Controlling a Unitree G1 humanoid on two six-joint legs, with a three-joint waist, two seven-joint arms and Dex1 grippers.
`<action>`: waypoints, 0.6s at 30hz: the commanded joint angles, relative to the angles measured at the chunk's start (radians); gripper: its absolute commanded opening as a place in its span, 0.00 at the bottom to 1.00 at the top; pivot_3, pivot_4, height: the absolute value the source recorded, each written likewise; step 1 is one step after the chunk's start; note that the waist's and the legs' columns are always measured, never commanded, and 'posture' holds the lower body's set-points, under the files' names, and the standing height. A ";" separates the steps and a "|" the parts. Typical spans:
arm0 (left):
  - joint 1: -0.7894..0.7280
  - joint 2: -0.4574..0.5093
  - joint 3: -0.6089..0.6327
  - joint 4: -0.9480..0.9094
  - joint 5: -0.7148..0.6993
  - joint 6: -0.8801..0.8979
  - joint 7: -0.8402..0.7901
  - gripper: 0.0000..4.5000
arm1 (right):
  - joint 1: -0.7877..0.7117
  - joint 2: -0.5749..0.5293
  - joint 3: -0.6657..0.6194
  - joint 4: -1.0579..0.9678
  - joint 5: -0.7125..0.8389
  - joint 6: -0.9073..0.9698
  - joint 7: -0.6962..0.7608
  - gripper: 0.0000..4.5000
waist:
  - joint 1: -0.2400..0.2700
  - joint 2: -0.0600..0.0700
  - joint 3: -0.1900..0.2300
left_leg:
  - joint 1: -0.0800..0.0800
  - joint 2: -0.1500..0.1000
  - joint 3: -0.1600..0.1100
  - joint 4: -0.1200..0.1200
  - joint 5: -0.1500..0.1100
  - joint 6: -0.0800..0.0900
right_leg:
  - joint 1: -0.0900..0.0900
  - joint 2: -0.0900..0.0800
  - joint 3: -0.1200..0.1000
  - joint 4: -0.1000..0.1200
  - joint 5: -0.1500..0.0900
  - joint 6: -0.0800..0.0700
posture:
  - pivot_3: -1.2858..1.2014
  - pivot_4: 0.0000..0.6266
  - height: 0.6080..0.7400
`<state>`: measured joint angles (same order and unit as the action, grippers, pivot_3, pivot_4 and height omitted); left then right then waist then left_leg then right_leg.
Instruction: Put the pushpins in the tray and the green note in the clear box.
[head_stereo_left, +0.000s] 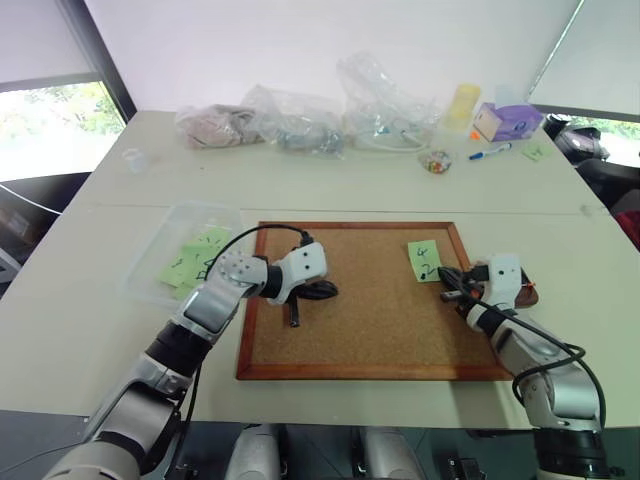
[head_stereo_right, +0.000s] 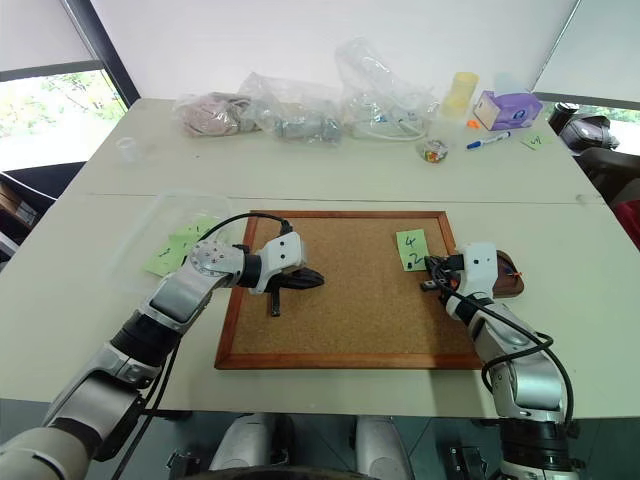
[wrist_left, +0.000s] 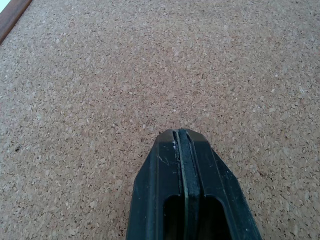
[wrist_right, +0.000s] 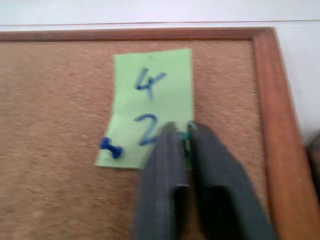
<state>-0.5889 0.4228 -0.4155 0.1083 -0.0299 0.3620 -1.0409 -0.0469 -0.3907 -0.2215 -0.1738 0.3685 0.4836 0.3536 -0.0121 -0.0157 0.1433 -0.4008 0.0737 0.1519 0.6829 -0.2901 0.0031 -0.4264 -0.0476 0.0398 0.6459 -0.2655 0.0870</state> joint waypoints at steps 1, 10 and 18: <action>0.019 -0.002 -0.030 0.018 0.026 0.009 0.001 0.00 | 0.015 0.005 -0.028 -0.029 0.008 -0.020 -0.004 0.01 | 0.001 0.000 0.000 | 0.000 0.000 0.000 0.000 0.000 0.000 | 0.000 0.000 0.000 0.000 0.000 0.000 | 0.52 0.24 0.98; 0.020 0.004 -0.038 0.017 0.027 0.016 -0.011 0.00 | 0.062 0.051 -0.084 -0.099 -0.038 -0.199 -0.075 0.01 | 0.002 0.000 0.000 | -0.002 -0.001 -0.001 0.000 0.000 0.000 | -0.001 -0.001 0.000 0.000 0.000 0.000 | 0.52 0.24 0.98; 0.016 0.003 -0.046 0.023 0.030 0.010 -0.020 0.00 | 0.087 0.078 -0.099 -0.127 -0.046 -0.259 -0.110 0.01 | -0.003 0.000 0.000 | -0.003 -0.002 -0.003 0.000 0.000 0.000 | -0.002 -0.001 -0.001 0.000 0.000 0.001 | 0.52 0.24 0.98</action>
<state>-0.5894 0.4215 -0.4191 0.1023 -0.0296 0.3616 -1.0500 0.0395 -0.3145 -0.3146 -0.2624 0.3259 0.2435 0.2485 -0.0149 -0.0156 0.1434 -0.4038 0.0713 0.1487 0.6827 -0.2901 0.0031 -0.4283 -0.0484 0.0392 0.6458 -0.2659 0.0876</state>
